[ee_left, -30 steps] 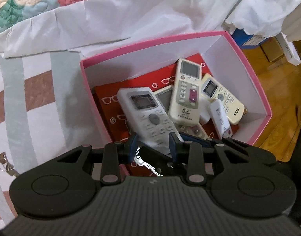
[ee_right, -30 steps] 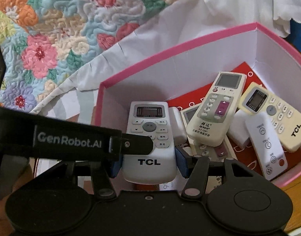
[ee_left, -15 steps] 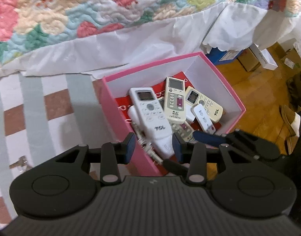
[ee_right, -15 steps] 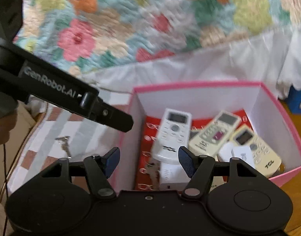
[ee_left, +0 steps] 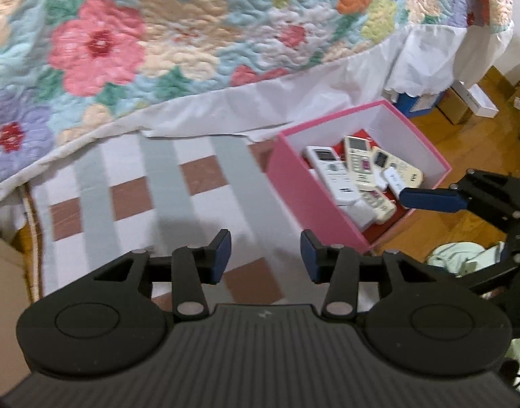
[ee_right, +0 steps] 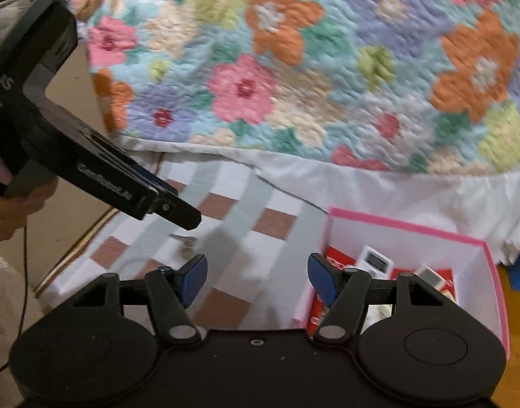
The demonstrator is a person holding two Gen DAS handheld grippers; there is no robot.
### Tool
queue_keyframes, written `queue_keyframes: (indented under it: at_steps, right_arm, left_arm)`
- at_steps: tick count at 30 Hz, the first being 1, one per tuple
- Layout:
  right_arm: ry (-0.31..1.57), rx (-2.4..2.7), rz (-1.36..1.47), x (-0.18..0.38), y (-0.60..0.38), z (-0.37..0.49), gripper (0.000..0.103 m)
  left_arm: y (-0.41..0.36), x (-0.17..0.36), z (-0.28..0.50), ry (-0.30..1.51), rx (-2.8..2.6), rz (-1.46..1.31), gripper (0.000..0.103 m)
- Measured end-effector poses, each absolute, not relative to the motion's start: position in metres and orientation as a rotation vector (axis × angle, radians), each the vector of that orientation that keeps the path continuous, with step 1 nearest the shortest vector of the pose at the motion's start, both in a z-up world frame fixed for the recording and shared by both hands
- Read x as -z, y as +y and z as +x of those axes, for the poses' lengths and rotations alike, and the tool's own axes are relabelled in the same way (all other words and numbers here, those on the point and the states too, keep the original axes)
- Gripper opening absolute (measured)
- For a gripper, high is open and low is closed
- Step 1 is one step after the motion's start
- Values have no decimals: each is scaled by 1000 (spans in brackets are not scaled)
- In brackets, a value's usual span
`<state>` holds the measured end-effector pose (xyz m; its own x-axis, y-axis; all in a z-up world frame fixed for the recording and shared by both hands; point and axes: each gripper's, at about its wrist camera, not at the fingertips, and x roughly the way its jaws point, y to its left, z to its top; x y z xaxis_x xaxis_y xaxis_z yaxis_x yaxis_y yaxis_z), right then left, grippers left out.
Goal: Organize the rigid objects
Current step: 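Move the left gripper back over the key ring on the cloth, then close the left gripper on the key ring and lift it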
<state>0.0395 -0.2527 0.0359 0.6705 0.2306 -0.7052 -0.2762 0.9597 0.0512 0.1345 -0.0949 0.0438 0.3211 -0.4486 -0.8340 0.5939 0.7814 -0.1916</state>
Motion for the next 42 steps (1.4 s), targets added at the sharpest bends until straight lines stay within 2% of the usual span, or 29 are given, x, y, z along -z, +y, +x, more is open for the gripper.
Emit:
queue_keyframes:
  at_steps: [9,17,24,27,33,35,36,37,38,39,42]
  right_arm:
    - [825,-440,-104,-20,-204,61,70]
    - [896,-557,-128,39,-167,100,70]
    - [945,-568,-132,108,-140,146,70]
    - [939,-525,-215,134,-128,158,65]
    - [935,-516,-209,154,-129,168,63]
    - [929,-503,-212,158,-129,168,63]
    - [929,-498,-212,159,-128,169,63]
    - [931,-494,-209,161,-128,169,63]
    - [931,-490,-205,163,-128,168,63]
    - [933,-490,-201,165,-127,167,63]
    - [919,-489,-201,170,-127,165,64]
  left_arm:
    - [-41,-16,159,1069,593,62,46]
    - [-9,37,186,1126,534,-40,46]
    - [13,105,213,1165,461,-144,46]
    - [14,136,225,1197,439,-173,42]
    - [4,167,238,1216,412,-198,42]
    - [2,175,239,1220,398,-200,37]
    - [2,176,238,1199,392,-203,31]
    - [2,175,238,1187,389,-204,24]
    - [1,176,239,1192,394,-203,11]
    - [1,177,239,1191,415,-208,3]
    - [-3,179,235,1178,447,-203,3]
